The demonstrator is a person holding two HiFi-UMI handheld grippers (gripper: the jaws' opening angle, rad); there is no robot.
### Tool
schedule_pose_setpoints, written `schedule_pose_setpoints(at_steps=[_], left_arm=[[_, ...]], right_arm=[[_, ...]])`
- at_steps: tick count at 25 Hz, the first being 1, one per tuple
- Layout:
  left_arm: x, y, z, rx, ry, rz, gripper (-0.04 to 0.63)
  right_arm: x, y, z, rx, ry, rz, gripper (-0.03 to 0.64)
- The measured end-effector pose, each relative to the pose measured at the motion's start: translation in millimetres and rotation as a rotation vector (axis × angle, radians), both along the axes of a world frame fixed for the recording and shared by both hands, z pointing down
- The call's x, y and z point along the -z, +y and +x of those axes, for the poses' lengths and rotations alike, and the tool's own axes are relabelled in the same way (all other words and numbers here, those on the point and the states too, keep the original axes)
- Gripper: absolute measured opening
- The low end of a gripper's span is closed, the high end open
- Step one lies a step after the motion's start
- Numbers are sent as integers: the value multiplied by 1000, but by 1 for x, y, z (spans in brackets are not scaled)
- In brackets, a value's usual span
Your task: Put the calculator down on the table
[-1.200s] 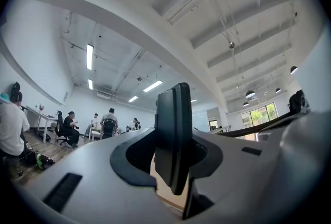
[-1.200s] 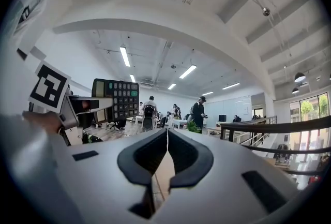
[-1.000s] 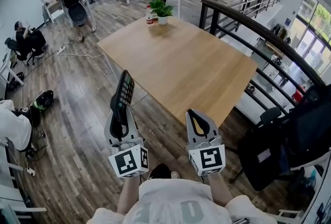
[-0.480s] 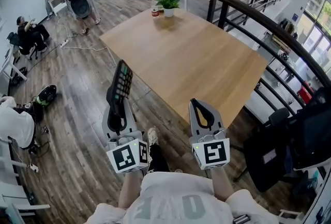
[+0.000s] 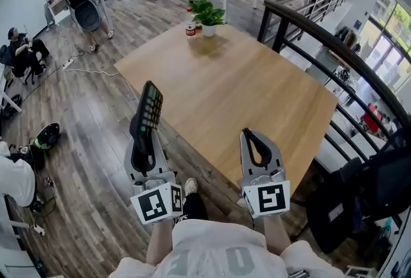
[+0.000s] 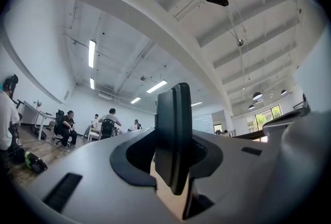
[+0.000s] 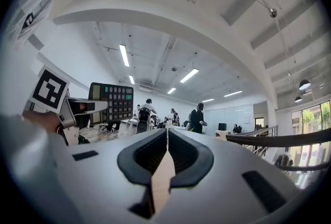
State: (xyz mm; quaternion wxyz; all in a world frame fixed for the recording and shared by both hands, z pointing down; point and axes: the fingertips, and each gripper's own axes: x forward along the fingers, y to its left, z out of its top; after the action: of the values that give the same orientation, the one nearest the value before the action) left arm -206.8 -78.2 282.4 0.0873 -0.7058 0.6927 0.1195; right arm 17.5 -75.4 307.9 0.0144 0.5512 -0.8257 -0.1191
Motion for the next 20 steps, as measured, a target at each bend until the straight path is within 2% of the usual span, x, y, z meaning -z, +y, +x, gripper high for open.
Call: schedule_pose_setpoints(at_steps=[9,15,20], left_arm=[[43,-141,-35,-111,-7,40,121],[41,-194,-42,-181,-21,20,121],[34,-217,-33,-215,-17,-6,121]], right_arm=[[43,-124,-43,-78,-3,35,23],[47,-168,-54,-148,3,37,23],[45,-188,-43,-187,3,23,23]])
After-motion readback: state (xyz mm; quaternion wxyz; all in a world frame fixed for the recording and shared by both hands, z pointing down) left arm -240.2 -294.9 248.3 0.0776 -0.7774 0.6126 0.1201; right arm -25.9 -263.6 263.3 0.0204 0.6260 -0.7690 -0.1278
